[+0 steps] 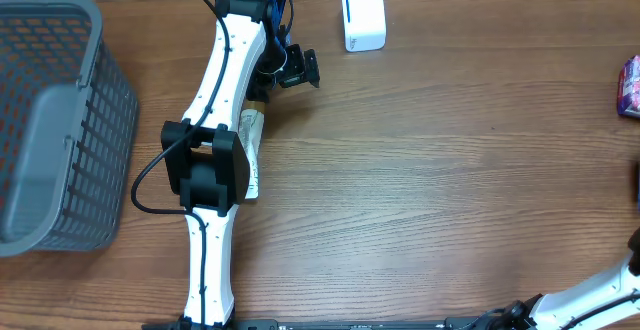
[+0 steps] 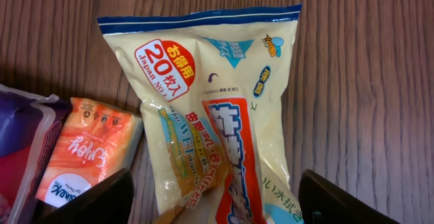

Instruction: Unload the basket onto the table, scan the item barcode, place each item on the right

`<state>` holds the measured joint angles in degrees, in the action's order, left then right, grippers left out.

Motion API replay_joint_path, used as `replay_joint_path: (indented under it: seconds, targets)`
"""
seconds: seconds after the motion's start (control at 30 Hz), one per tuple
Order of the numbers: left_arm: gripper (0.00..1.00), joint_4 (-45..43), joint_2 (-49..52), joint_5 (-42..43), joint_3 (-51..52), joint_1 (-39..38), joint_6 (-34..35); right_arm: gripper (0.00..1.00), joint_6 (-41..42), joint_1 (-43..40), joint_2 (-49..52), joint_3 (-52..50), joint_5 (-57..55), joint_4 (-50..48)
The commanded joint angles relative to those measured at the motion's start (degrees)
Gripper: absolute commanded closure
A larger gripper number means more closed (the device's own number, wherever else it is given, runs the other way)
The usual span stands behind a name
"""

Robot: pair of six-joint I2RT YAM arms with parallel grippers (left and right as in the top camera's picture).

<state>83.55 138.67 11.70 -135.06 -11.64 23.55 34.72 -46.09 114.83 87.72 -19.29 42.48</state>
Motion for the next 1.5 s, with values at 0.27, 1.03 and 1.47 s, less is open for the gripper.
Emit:
replay_joint_path:
  seconds: [0.27, 1.03, 1.47]
  targets:
    - [0.00, 0.0, -0.9, -0.3, -1.2, -0.3, -0.9, 0.16, -0.5, 1.4, -12.9, 1.6, 24.7, 0.0]
    - [0.00, 0.0, -0.9, -0.3, -1.2, -0.3, -0.9, 0.00, -3.3, 28.6, -13.0, 1.6, 42.9, 3.9]
    - [0.00, 4.8, -1.2, -0.2, -1.2, -0.3, -2.2, 0.00, -3.3, 29.3, -13.0, 1.6, 42.9, 3.9]
